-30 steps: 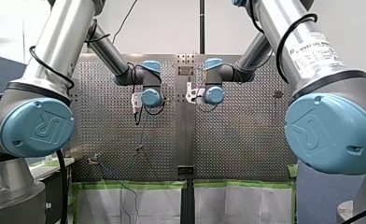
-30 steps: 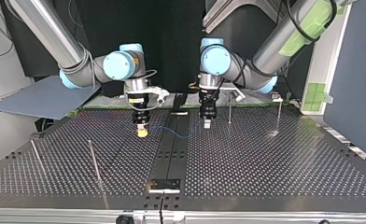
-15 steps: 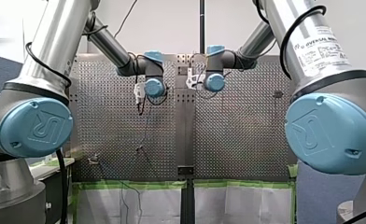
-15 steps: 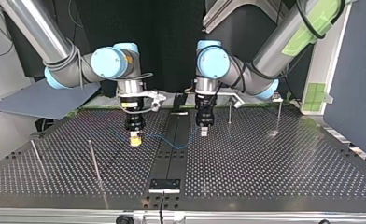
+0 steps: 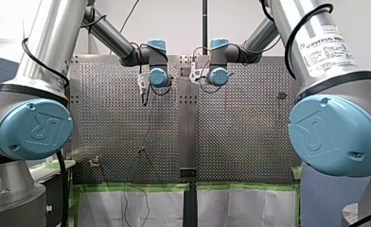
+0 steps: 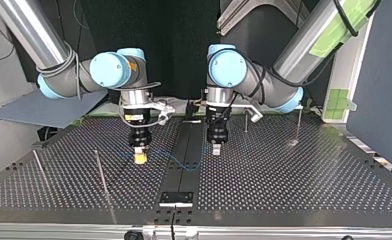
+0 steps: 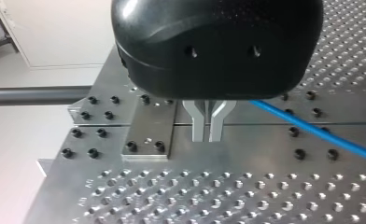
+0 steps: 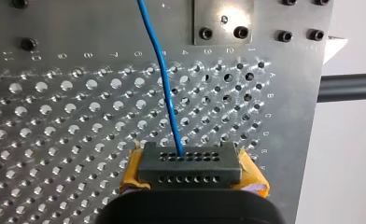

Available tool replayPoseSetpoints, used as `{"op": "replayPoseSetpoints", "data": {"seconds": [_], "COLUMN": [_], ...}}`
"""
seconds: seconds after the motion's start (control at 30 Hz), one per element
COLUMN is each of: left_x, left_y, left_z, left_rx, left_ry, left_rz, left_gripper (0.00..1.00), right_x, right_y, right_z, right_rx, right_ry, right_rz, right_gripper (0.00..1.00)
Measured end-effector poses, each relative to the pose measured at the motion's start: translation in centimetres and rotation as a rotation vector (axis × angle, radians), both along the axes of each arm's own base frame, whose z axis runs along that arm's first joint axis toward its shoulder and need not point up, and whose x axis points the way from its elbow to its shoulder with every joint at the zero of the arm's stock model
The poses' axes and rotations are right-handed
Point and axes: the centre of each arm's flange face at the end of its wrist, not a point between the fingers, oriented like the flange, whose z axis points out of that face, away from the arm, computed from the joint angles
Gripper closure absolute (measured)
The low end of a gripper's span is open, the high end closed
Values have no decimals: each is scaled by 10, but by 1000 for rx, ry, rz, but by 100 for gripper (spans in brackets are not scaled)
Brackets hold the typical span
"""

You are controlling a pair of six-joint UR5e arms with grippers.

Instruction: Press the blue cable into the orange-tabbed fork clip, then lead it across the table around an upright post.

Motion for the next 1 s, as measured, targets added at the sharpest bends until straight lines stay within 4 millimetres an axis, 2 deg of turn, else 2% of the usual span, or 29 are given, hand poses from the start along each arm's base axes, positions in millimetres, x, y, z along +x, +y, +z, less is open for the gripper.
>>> {"op": "replayPoseSetpoints", "data": {"seconds": [0.47, 0.83, 1.0], "left_x": [6, 11, 11], "left_y": [-2, -8, -12], "left_z": [25, 52, 62], "left_rx": [-16, -20, -22], "left_ry": [-25, -36, -43], "left_rz": [19, 13, 8], "left_gripper": [100, 100, 100], "right_x": [-5, -13, -25], "right_y": [-2, 1, -1], "right_z": [32, 78, 93], "right_rx": [6, -17, -14], "right_ry": [2, -21, -29], "right_rz": [-8, -19, -46], "right_gripper": [100, 100, 100]}}
